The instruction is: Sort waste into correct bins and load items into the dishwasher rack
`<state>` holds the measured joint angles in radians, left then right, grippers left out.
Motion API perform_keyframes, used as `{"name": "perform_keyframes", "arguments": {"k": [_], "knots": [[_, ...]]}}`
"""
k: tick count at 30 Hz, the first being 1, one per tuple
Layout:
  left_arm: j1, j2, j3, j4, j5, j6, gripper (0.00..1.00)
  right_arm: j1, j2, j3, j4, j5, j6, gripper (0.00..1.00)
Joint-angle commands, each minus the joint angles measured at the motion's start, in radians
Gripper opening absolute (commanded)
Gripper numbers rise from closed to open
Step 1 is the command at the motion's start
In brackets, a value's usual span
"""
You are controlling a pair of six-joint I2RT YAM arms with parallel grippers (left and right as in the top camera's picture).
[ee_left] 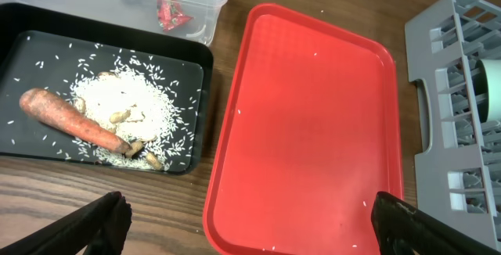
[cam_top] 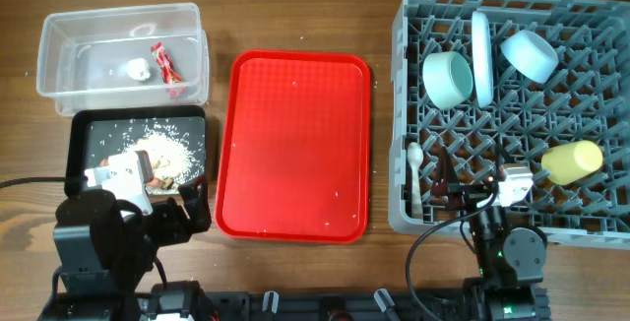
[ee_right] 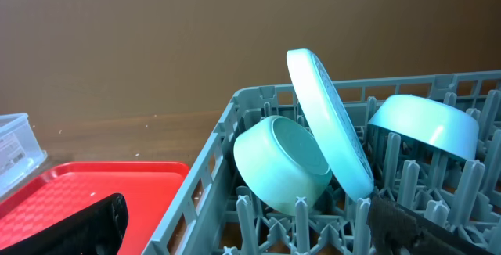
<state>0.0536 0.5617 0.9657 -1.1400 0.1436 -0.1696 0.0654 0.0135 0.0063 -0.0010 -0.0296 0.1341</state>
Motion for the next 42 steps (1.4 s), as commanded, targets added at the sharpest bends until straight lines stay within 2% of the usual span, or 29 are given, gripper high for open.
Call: {"name": "perform_keyframes", "arguments": {"k": [1,13,19,25,31,37,42], "knots": [[0.005,-0.005,-0.004,0.003,-0.003,-0.002,1.0,-0.005,-0.003,-0.001,0.003,-0.019,0.0,1.0],[0.005,-0.024,-0.01,-0.03,-0.012,0.006,1.0,-0.005,-0.003,-0.001,0.003,-0.019,-0.001,1.0],[0.005,-0.145,-0.158,0.096,-0.033,0.005,1.0,-0.005,-0.003,-0.001,0.003,-0.019,-0.001,1.0],[-0.023,-0.321,-0.453,0.415,-0.018,0.005,1.0,-0.005,-0.003,-0.001,0.002,-0.019,-0.001,1.0],[-0.045,-0.476,-0.728,0.833,-0.03,0.005,1.0,-0.005,-0.003,-0.001,0.003,-0.019,-0.001,1.0],[-0.045,-0.547,-0.869,1.126,-0.053,0.005,1.0,-0.005,-0.003,-0.001,0.003,-0.019,0.0,1.0],[-0.045,-0.559,-0.926,1.239,-0.101,0.009,1.0,-0.005,-0.003,-0.001,0.003,-0.019,-0.001,1.0]]}}
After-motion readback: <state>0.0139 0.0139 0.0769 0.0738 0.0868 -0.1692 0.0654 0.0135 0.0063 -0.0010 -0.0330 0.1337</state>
